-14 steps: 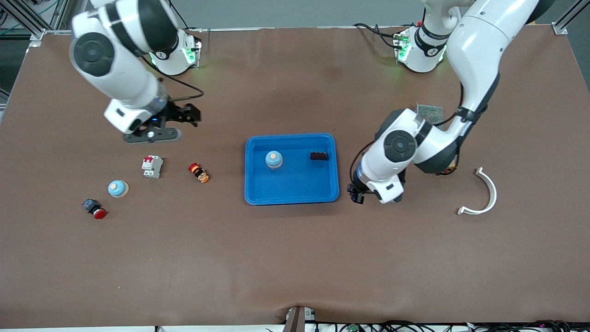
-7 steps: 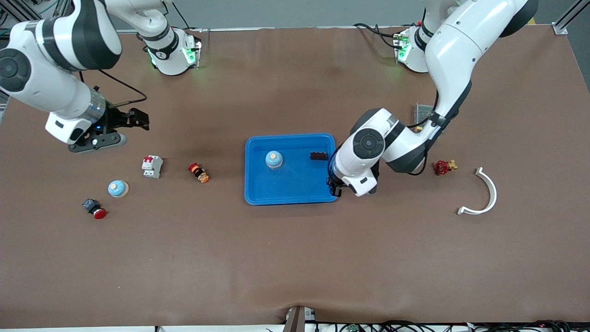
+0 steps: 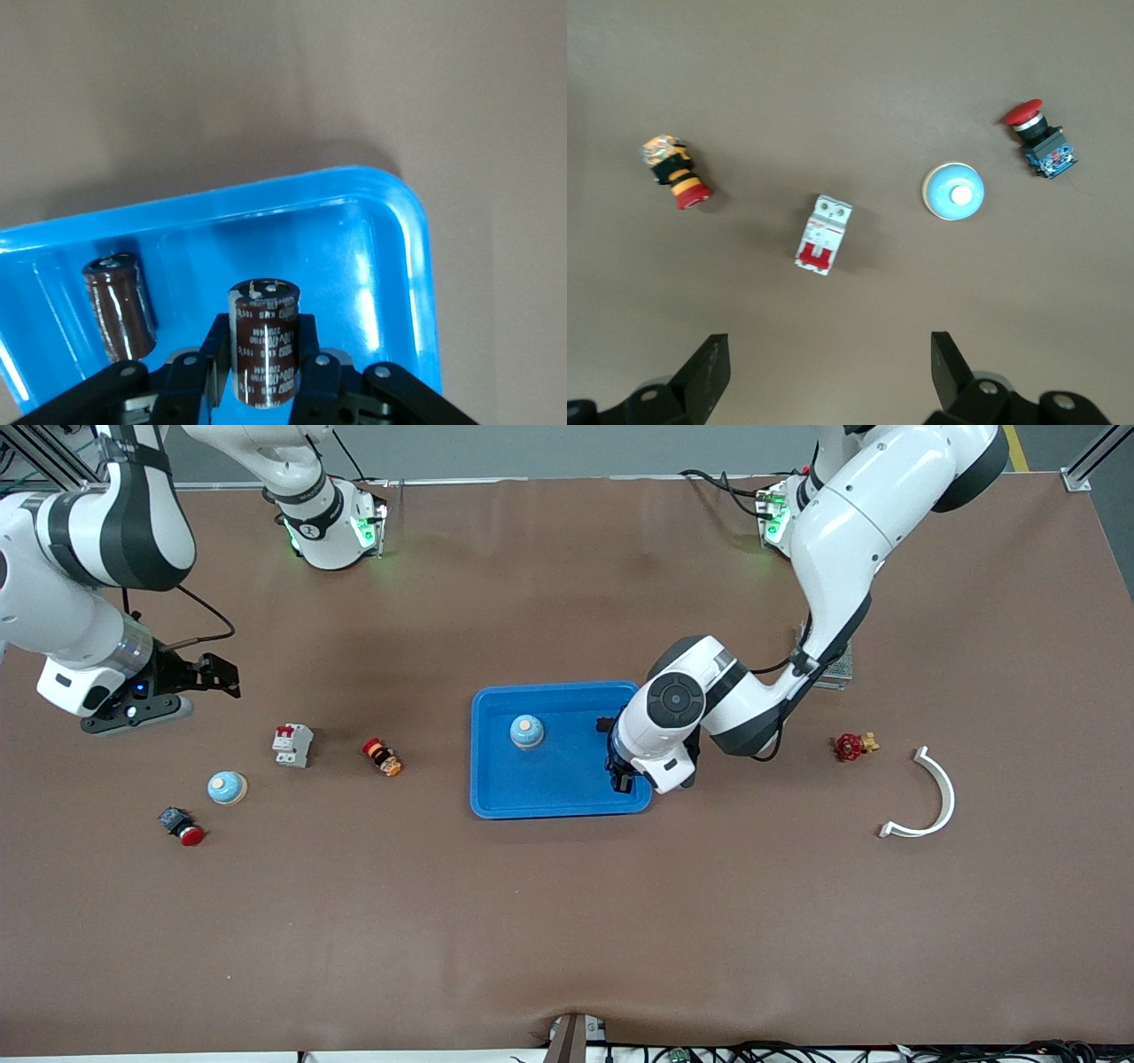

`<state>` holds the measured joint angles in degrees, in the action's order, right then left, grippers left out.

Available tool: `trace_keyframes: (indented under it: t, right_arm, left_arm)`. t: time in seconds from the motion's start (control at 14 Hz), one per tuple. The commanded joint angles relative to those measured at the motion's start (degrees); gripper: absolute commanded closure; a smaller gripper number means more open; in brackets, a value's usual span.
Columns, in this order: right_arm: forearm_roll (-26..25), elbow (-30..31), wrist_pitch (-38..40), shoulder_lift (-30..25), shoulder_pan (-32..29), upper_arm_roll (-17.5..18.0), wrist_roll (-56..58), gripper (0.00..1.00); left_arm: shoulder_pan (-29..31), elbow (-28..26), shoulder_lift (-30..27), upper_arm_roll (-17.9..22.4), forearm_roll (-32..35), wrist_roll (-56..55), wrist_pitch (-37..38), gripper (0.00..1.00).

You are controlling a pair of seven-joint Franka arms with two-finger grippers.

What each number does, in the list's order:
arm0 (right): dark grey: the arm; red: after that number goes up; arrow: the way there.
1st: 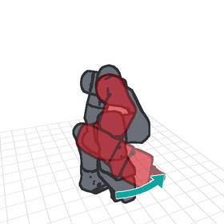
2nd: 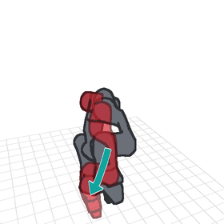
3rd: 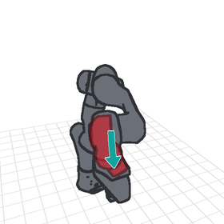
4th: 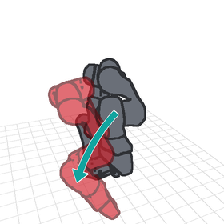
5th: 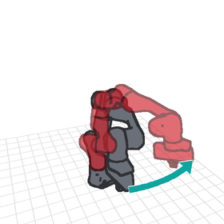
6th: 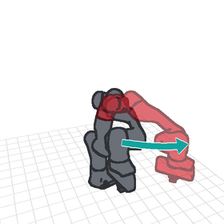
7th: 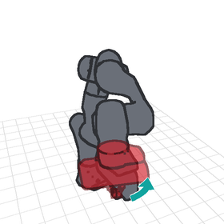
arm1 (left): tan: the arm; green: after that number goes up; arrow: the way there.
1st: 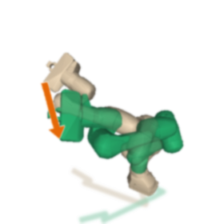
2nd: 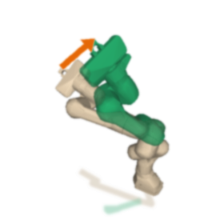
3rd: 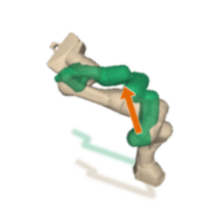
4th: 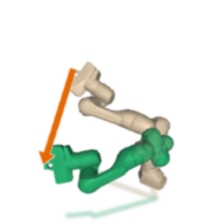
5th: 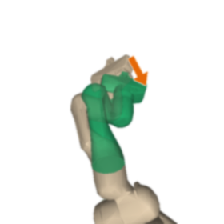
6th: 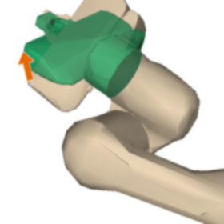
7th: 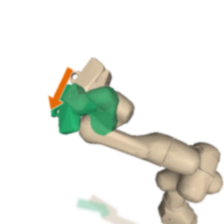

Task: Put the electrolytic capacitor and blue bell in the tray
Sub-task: 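Carry the capacitor into the tray beside the first with the left gripper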

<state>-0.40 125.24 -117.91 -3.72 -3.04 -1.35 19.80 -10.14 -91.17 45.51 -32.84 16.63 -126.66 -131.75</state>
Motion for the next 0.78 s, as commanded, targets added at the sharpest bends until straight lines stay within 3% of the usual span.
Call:
trace_keyframes:
  t: [0.0,0.43,0.71]
  right_arm:
    - [-0.8,1.0,-4.0,2.7,-3.3,1.0,3.9,0.0]
    - [-0.7,1.5,-13.8,11.8,-6.0,1.1,5.2,0.0]
    - [-0.7,2.0,-19.0,15.6,-7.2,1.1,5.2,0.0]
  left_arm:
    - [-1.7,1.6,2.2,1.1,-0.3,-1.9,-2.0,1.0]
    - [-5.9,1.0,2.2,5.9,-0.2,-2.5,-2.0,1.0]
    - [-6.0,1.3,2.9,6.0,-0.2,-2.5,-2.0,1.0]
